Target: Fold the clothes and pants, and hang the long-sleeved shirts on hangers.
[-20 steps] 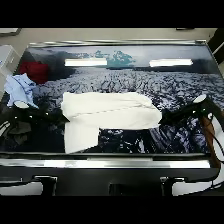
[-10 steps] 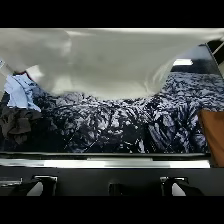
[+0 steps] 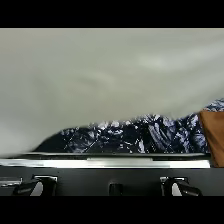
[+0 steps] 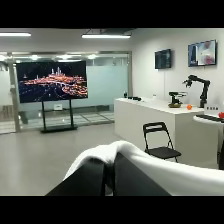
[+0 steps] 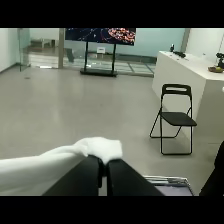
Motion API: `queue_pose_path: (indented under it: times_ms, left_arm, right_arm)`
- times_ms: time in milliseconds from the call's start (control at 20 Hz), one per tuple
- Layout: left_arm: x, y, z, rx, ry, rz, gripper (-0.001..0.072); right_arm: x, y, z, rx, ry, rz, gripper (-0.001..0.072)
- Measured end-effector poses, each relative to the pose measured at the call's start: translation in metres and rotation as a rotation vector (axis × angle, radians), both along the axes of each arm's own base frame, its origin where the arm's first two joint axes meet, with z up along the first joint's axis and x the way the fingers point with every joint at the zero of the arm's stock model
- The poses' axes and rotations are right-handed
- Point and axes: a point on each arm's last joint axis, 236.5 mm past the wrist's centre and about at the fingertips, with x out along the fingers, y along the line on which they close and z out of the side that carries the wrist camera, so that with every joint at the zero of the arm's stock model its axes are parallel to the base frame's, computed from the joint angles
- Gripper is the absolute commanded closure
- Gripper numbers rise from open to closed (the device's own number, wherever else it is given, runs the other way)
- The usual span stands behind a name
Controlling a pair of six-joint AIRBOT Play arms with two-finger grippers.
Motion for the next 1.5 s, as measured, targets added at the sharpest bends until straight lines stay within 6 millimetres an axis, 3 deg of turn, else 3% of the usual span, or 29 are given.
queue_pose_path:
  times_ms: [100, 200, 250, 300, 400, 550, 600, 700, 800, 950, 1100, 1200, 1300, 1500]
  left_arm:
    - [0.021, 0.006, -0.013, -0.002, 0.068, 0.012, 0.0691]
    - [0.069, 0.011, -0.058, -0.006, 0.271, 0.000, 0.0691]
    - [0.100, 0.013, -0.096, -0.012, 0.425, -0.019, 0.0691]
    - [0.129, 0.014, -0.141, -0.017, 0.591, -0.043, 0.0691]
    - [0.176, 0.013, -0.246, -0.034, 0.927, -0.088, 0.0691]
    - [0.218, 0.005, -0.403, -0.061, 1.327, -0.112, 0.0691]
    - [0.228, 0.002, -0.447, -0.078, 1.418, -0.110, 0.0691]
    - [0.250, -0.003, -0.515, -0.131, 1.527, -0.102, 0.0690]
    - [0.274, -0.008, -0.559, -0.194, 1.565, -0.092, 0.0690]
    - [0.316, -0.007, -0.597, -0.263, 1.545, -0.054, 0.0690]
    - [0.358, 0.002, -0.606, -0.312, 1.452, -0.002, 0.0690]
    - [0.378, 0.008, -0.608, -0.334, 1.396, 0.029, 0.0690]
    - [0.388, 0.009, -0.616, -0.343, 1.372, 0.046, 0.0689]
    - [0.396, 0.000, -0.625, -0.340, 1.362, 0.047, 0.0690]
  right_arm:
    - [0.008, -0.005, -0.004, 0.027, 0.021, -0.008, 0.0670]
    - [0.043, -0.014, -0.043, 0.066, 0.185, -0.007, 0.0671]
    - [0.069, -0.019, -0.083, 0.094, 0.340, 0.003, 0.0671]
    - [0.096, -0.023, -0.135, 0.135, 0.532, 0.018, 0.0671]
    - [0.135, -0.031, -0.243, 0.222, 0.902, 0.039, 0.0671]
    - [0.172, -0.029, -0.401, 0.318, 1.341, 0.054, 0.0671]
    - [0.181, -0.026, -0.440, 0.328, 1.430, 0.056, 0.0671]
    - [0.204, -0.010, -0.513, 0.345, 1.559, 0.074, 0.0670]
    - [0.231, 0.003, -0.565, 0.358, 1.590, 0.066, 0.0669]
    - [0.282, 0.008, -0.600, 0.412, 1.468, 0.017, 0.0669]
    - [0.334, 0.002, -0.601, 0.489, 1.267, -0.037, 0.0670]
    - [0.357, -0.003, -0.596, 0.523, 1.161, -0.057, 0.0670]
    - [0.368, -0.005, -0.600, 0.543, 1.119, -0.069, 0.0669]
    - [0.369, -0.006, -0.612, 0.568, 1.133, -0.082, 0.0669]
